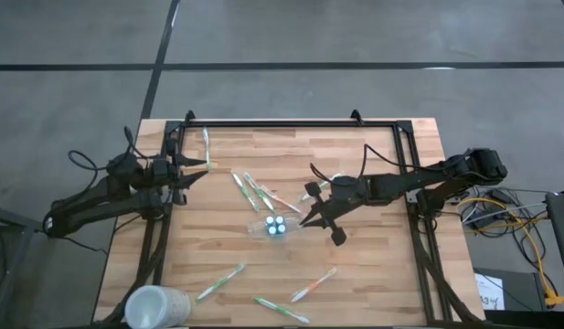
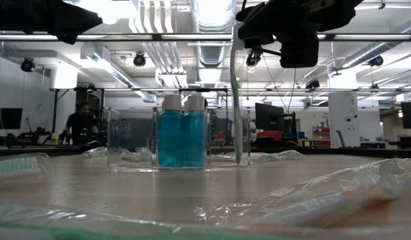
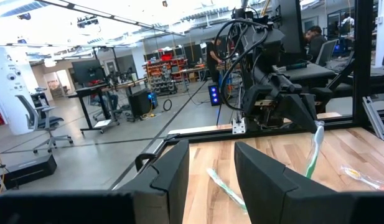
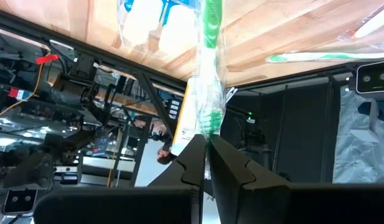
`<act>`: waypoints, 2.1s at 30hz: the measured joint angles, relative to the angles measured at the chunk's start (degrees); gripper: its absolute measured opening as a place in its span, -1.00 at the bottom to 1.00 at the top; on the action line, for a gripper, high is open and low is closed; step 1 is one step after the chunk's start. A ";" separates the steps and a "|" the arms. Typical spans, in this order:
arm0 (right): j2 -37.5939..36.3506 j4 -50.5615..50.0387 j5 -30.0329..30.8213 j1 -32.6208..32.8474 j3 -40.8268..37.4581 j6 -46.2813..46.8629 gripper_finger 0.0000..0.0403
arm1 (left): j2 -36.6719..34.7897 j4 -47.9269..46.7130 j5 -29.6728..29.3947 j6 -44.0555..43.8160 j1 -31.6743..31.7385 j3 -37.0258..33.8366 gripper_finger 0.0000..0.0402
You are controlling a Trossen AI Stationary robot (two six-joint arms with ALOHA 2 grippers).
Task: Pick & Place toothbrushing station
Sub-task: Put the green toothbrush into the transparent organizer
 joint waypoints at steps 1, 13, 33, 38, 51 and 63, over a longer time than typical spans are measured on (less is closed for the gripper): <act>0.00 0.02 0.00 0.00 -0.02 0.00 -0.94 | 0.00 -0.01 -0.02 0.00 0.00 0.00 -0.34; 0.00 0.35 0.04 -0.04 -0.02 -0.30 -0.94 | 0.00 0.01 -0.02 -0.01 0.00 0.00 -0.34; -0.11 1.42 -0.02 -0.02 -0.07 -1.03 -0.94 | 0.00 -0.01 0.00 0.01 -0.01 0.00 -0.34; -0.11 1.40 -0.04 -0.02 -0.07 -2.29 -0.87 | 0.00 0.02 0.00 -0.01 0.01 0.00 -0.34; -0.11 2.24 -0.20 0.00 -0.07 -3.01 -0.24 | 0.00 0.00 -0.01 -0.01 0.01 0.00 -0.34; -0.13 14.64 -0.04 -0.04 -0.07 -27.65 -0.25 | 0.00 0.00 0.00 -0.01 -0.01 0.00 -0.34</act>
